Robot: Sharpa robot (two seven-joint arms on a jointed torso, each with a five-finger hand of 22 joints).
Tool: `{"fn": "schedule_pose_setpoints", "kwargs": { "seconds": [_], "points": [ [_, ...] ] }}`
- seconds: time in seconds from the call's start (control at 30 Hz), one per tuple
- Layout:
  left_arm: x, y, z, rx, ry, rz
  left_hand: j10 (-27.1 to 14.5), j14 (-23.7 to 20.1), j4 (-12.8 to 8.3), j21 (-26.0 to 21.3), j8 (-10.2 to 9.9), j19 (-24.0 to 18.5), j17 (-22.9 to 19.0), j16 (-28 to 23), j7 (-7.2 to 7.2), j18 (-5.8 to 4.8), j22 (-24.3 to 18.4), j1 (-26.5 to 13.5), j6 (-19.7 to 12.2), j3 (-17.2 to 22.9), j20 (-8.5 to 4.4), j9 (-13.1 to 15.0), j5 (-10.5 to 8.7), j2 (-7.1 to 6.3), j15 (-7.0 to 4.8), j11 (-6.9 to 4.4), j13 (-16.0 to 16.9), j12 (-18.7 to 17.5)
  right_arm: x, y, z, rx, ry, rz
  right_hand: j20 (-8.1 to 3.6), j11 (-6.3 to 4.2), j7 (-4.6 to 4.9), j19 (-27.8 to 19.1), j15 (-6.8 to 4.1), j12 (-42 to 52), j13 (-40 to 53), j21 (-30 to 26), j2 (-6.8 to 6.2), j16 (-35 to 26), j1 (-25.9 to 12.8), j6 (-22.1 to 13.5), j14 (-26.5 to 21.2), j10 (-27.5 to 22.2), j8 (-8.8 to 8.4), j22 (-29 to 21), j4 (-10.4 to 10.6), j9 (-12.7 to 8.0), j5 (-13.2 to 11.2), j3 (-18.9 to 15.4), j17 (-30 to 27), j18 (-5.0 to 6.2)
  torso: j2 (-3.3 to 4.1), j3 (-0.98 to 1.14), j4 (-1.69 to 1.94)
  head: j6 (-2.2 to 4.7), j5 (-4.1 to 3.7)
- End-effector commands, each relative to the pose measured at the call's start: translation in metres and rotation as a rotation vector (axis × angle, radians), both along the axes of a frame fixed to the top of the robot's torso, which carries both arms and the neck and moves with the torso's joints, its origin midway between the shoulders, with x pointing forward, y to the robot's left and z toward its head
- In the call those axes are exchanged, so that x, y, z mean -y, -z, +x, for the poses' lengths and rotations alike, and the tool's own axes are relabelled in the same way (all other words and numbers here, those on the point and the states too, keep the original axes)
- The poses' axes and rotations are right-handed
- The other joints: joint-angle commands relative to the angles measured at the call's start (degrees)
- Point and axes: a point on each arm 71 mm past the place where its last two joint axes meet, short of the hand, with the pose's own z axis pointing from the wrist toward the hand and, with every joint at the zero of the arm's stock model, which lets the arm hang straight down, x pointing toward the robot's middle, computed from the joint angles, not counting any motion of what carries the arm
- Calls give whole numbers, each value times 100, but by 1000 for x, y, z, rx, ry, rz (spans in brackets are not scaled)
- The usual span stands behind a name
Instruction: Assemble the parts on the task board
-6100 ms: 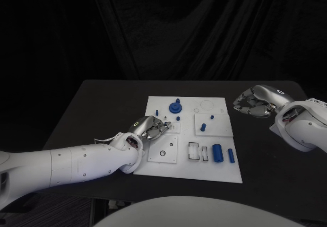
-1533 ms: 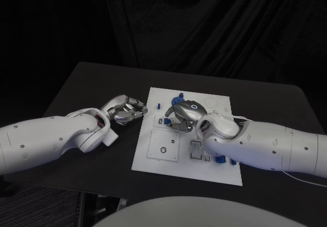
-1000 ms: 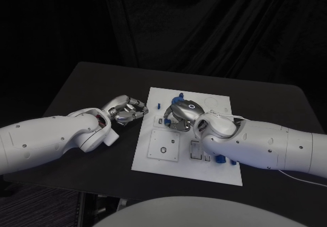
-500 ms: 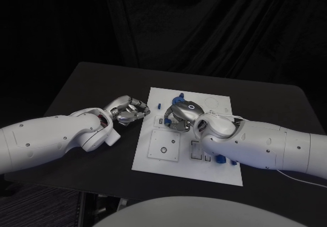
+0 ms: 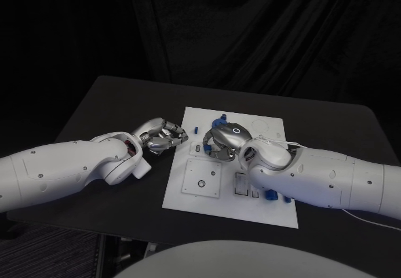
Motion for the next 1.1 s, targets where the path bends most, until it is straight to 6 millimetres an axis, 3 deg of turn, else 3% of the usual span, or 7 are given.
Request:
{"fn": "schedule_pose_setpoints", "kwargs": {
  "seconds": [0.03, 0.1, 0.17, 0.23, 0.67, 0.83, 1.1],
  "points": [
    [4, 0, -1, 5, 33, -19, 599, 605, 22, -41, 34, 30, 1508, 14, 3, -48, 1226, -157, 9, -67, 18, -76, -257, 69, -1, 20, 1490, -32, 3, 0, -5, 34, -23, 37, -51, -61, -114, 188, -57, 15, 1508, -8, 96, 17, -32, 115, 590, 607, 182, 1245, -30, 417, 71, -3, 1510, -25, 2, 4, -1, 0, 23],
    [6, 0, -2, 5, 45, -24, 599, 605, 25, -51, 23, 22, 1508, 14, 18, -46, 1223, -454, -19, -210, 32, -176, -887, 134, 14, 35, 1490, -32, 4, -4, -8, 56, -32, 74, -63, -73, -132, 189, -68, 15, 1508, -2, 99, 17, -74, 97, 590, 607, 262, 1246, -33, 500, 35, -9, 1510, -26, 2, 4, -2, 0, 10],
    [7, 0, -3, 6, 62, -33, 599, 605, 30, -62, 5, 14, 1508, 14, 29, -43, 1219, -559, -55, -291, 37, -260, -1081, 143, 18, 43, 1490, -32, 4, -10, -12, 81, -43, 127, -82, -103, -172, 216, -94, 15, 1508, 52, 106, 17, -143, 109, 590, 607, 383, 1264, -20, 616, -42, -22, 1510, -39, 1, 4, -2, 0, 3],
    [8, 0, -3, 4, 73, -38, 599, 605, 27, -69, -8, 8, 1508, 14, 36, -41, 1216, -602, -73, -346, 41, -322, -1136, 131, 23, 49, 1490, -32, 4, -13, -14, 94, -49, 159, -88, -113, -179, 226, -100, 15, 1508, 70, 102, 17, -159, 108, 590, 607, 405, 1270, -16, 639, -49, -26, 1510, -43, 1, 5, -3, 0, 4],
    [22, 4, -7, -26, 142, -58, 599, 605, 29, -98, 3, -14, 1508, 14, 29, -33, 1208, -840, 51, -645, 57, -599, -1029, 82, 34, 52, 1490, -32, 0, -25, -26, 125, -89, 247, -116, -137, -204, 260, -125, 15, 1508, 134, 91, 17, -268, 29, 590, 607, 480, 1289, 43, 745, -164, -50, 1510, -59, -2, 17, -30, 0, -5],
    [27, 5, -8, -37, 160, -62, 599, 605, 17, -102, 11, -17, 1508, 14, 20, -32, 1207, -809, 81, -671, 54, -645, -970, 82, 28, 44, 1490, -32, -2, -25, -26, 126, -95, 250, -116, -137, -204, 260, -125, 15, 1508, 134, 91, 17, -268, 29, 590, 607, 480, 1289, 43, 745, -164, -50, 1510, -59, -13, 6, 0, 0, -11],
    [31, 5, -10, -35, 176, -73, 599, 605, 17, -96, 105, -10, 1508, 14, -38, -33, 1210, -723, 298, -733, 31, -751, -835, 111, -3, 0, 1490, -32, -4, -25, -27, 126, -101, 250, -121, -143, -211, 260, -130, 15, 1508, 135, 94, 17, -288, 14, 590, 607, 502, 1289, 58, 772, -216, -53, 1510, -59, -20, 15, 11, 0, -13]
  ]
}}
